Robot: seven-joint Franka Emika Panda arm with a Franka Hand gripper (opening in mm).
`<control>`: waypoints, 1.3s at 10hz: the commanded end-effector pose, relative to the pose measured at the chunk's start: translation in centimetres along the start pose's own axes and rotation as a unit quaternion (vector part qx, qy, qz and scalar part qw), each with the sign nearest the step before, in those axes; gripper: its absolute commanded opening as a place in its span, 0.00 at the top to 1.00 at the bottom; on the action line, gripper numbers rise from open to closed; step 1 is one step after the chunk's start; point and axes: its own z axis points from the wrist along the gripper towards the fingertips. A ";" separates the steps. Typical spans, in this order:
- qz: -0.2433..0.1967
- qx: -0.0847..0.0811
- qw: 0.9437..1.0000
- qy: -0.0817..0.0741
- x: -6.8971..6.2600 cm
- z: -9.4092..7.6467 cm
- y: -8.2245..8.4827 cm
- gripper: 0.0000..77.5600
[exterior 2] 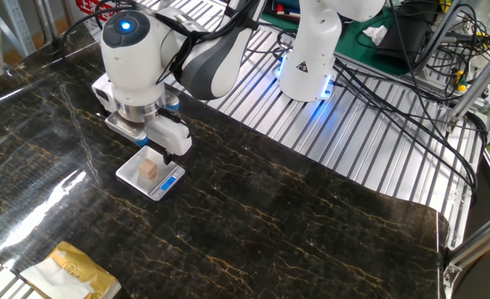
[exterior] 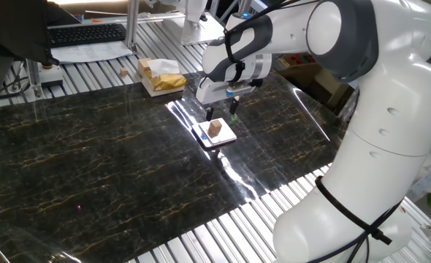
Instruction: Place the block on the scale
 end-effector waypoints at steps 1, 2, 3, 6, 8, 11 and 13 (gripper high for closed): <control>-0.001 0.003 1.000 0.002 0.0 -1.7 -0.4 0.00; -0.001 0.004 1.000 0.003 -0.1 -1.9 -0.5 0.00; -0.001 0.005 1.000 0.003 -0.1 -2.0 -0.5 0.00; -0.001 0.005 1.000 0.003 -0.1 -2.0 -0.5 0.99; -0.001 0.005 1.000 0.003 -0.1 -2.0 -0.5 0.99; -0.001 0.005 1.000 0.003 -0.1 -2.0 -0.5 0.99; -0.001 0.005 1.000 0.003 -0.1 -2.0 -0.5 0.99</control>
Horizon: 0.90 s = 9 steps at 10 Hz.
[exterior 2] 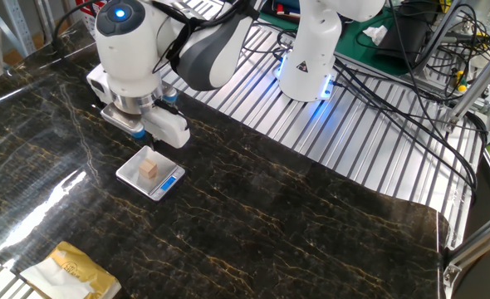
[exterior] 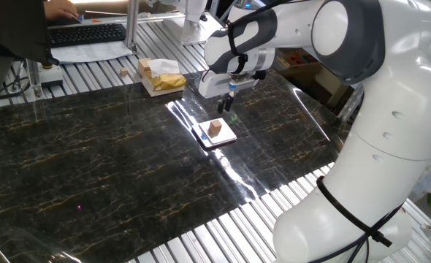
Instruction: Place the block on the scale
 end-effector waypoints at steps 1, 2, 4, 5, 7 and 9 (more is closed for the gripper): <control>0.000 0.002 1.000 -0.001 -0.1 -0.3 -0.2 0.99; 0.000 0.002 1.000 -0.001 -0.1 -0.3 -0.2 0.99; 0.000 0.002 1.000 -0.001 -0.1 -0.3 -0.2 0.99; -0.031 -0.002 1.000 0.000 1.5 -3.4 1.3 0.99; -0.034 -0.002 0.999 0.003 1.3 -4.3 0.9 0.99; -0.033 -0.003 0.999 0.003 1.1 -5.2 0.5 0.99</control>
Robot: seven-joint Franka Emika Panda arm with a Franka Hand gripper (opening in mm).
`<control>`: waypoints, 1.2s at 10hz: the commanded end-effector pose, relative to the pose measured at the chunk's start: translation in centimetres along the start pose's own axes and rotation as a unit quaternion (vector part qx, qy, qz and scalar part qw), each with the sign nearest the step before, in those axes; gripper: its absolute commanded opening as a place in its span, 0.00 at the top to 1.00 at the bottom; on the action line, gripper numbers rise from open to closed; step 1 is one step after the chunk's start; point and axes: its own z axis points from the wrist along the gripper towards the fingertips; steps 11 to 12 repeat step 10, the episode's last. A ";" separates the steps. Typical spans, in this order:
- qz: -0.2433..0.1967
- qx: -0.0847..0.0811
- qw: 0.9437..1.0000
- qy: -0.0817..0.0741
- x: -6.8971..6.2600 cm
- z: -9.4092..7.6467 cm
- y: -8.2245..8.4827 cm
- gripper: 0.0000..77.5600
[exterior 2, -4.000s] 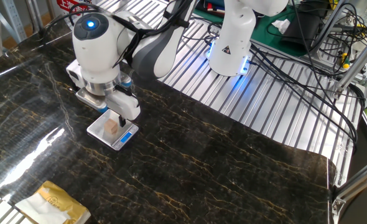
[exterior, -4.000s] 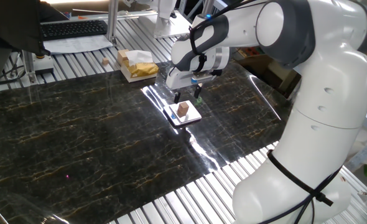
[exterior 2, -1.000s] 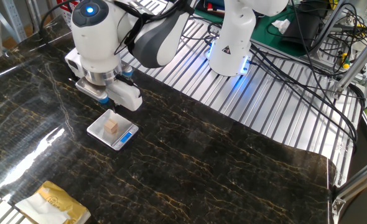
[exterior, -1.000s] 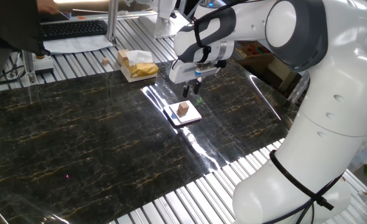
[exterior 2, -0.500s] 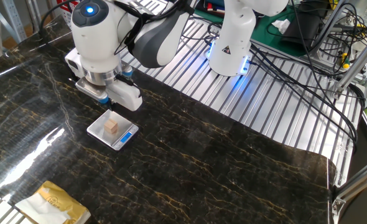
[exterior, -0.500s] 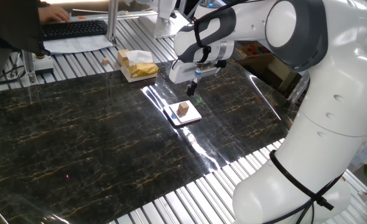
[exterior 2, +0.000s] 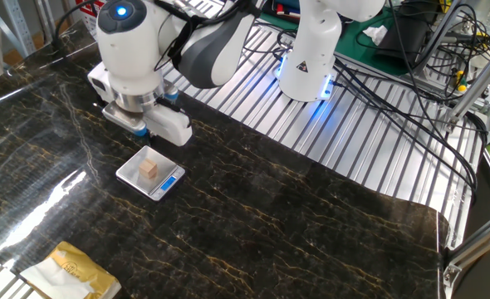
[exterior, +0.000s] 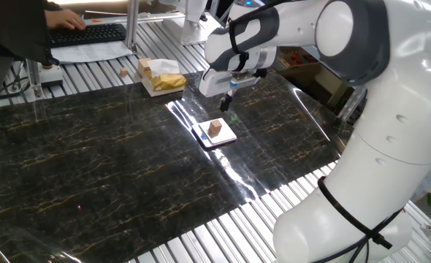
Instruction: Place the block on the scale
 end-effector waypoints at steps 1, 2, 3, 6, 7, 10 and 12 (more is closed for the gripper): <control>-0.018 -0.002 1.000 0.002 0.4 -4.0 0.0 0.99; -0.018 -0.002 1.000 0.002 0.4 -4.2 -0.1 0.99; -0.019 -0.003 1.000 0.004 0.2 -4.8 -0.5 0.99; -0.021 -0.005 1.000 0.002 0.2 -5.1 -0.6 0.99; -0.021 -0.005 1.000 0.001 0.2 -5.1 -0.6 0.99; -0.020 -0.008 1.000 0.000 0.0 -5.4 -0.8 0.99; -0.020 -0.008 1.000 0.000 0.0 -5.4 -0.8 0.99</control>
